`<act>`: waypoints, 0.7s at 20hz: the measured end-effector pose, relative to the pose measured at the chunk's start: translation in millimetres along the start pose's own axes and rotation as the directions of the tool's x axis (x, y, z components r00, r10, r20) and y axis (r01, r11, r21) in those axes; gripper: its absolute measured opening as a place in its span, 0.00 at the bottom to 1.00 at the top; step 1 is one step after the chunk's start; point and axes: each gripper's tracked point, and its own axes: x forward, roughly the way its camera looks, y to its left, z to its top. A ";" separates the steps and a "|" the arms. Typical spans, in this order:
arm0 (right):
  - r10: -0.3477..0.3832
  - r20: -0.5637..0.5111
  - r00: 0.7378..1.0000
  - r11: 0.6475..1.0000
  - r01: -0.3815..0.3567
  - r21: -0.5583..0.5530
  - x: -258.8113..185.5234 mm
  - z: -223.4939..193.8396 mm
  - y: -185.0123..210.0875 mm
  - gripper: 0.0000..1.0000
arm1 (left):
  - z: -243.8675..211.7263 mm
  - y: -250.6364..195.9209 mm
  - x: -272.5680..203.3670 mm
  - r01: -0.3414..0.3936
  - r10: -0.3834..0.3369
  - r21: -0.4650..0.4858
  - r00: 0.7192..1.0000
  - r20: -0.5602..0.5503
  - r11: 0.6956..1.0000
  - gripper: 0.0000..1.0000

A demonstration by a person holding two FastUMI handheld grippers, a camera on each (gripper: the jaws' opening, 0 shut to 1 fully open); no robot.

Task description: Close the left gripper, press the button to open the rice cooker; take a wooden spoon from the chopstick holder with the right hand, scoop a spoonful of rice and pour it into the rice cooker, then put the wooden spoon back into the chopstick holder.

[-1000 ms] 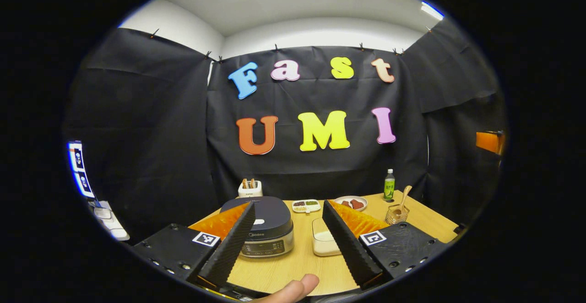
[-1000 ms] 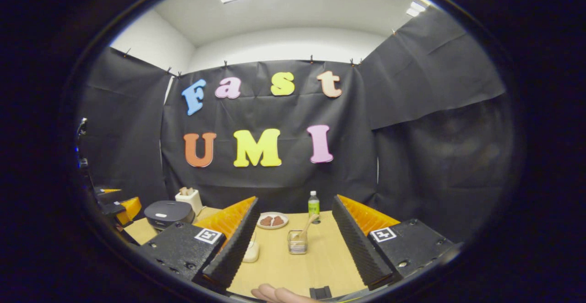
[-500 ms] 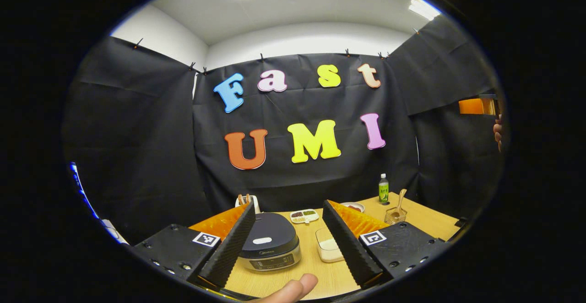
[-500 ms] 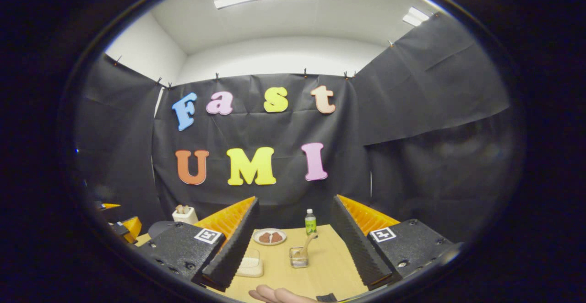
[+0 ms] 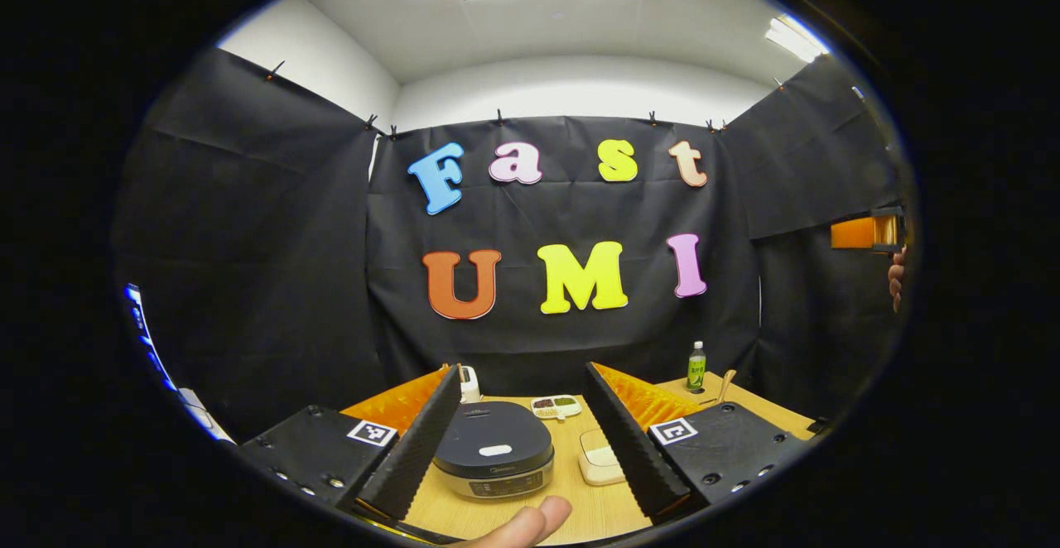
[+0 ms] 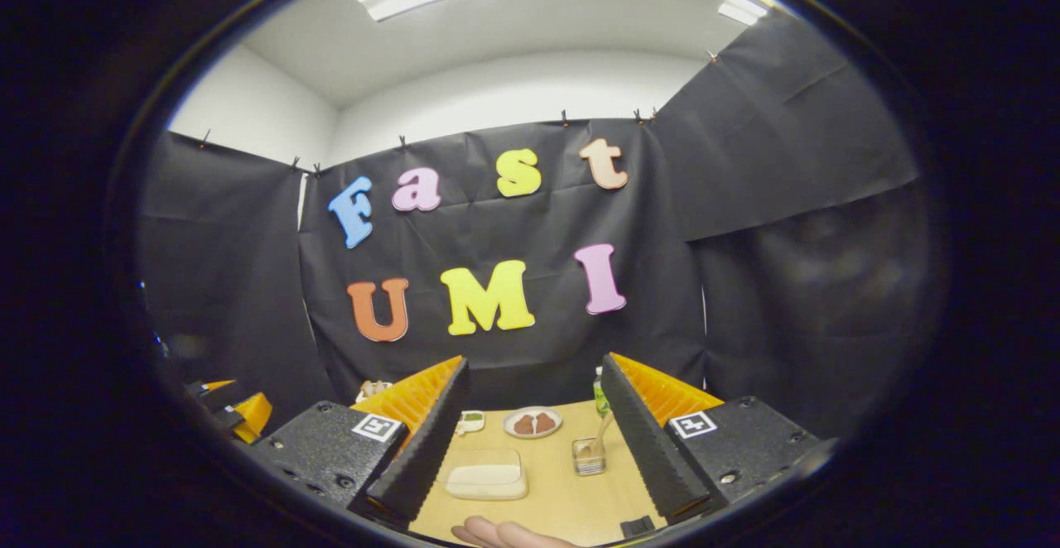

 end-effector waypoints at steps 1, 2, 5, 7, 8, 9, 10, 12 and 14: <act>-0.004 -0.001 1.000 1.000 0.004 -0.011 5.7 -7.1 -0.8 0.98 | -6.6 -3.2 3.5 0.004 -0.004 -0.017 1.000 -0.020 1.000 0.95; -0.014 -0.005 1.000 1.000 0.014 -0.028 10.3 -12.7 -5.4 0.99 | -15.4 -7.2 5.8 0.014 -0.015 -0.029 0.999 -0.045 0.999 0.95; -0.021 -0.025 0.999 0.998 0.019 -0.053 23.0 -36.6 -15.2 0.99 | -35.4 8.3 21.0 -0.034 0.032 -0.023 0.995 -0.095 0.999 0.96; -0.007 -0.053 0.999 0.999 0.005 -0.054 29.6 -54.8 -18.8 1.00 | -57.5 16.0 38.5 -0.036 0.030 -0.046 0.989 -0.142 0.998 0.96; -0.001 -0.057 0.998 0.999 -0.002 -0.052 32.4 -59.0 -22.2 0.99 | -70.3 12.1 47.4 -0.013 -0.003 -0.084 0.983 -0.183 0.996 0.82; -0.001 -0.056 0.998 0.999 -0.002 -0.049 34.3 -60.8 -25.3 1.00 | -81.4 8.7 54.7 0.011 -0.037 -0.121 0.976 -0.214 0.993 0.78; -0.004 -0.052 0.999 0.999 0.001 -0.052 36.4 -63.1 -29.5 1.00 | -92.1 12.5 61.1 0.013 -0.049 -0.146 0.967 -0.250 0.989 0.75; -0.014 -0.033 0.999 0.998 0.012 -0.061 35.3 -63.1 -37.5 1.00 | -110.2 25.9 73.9 -0.022 -0.026 -0.147 0.949 -0.314 0.989 0.35; -0.011 -0.013 1.000 0.998 0.010 -0.058 31.6 -61.1 -39.6 1.00 | -123.6 28.4 82.7 -0.035 -0.021 -0.144 0.929 -0.368 0.989 0.01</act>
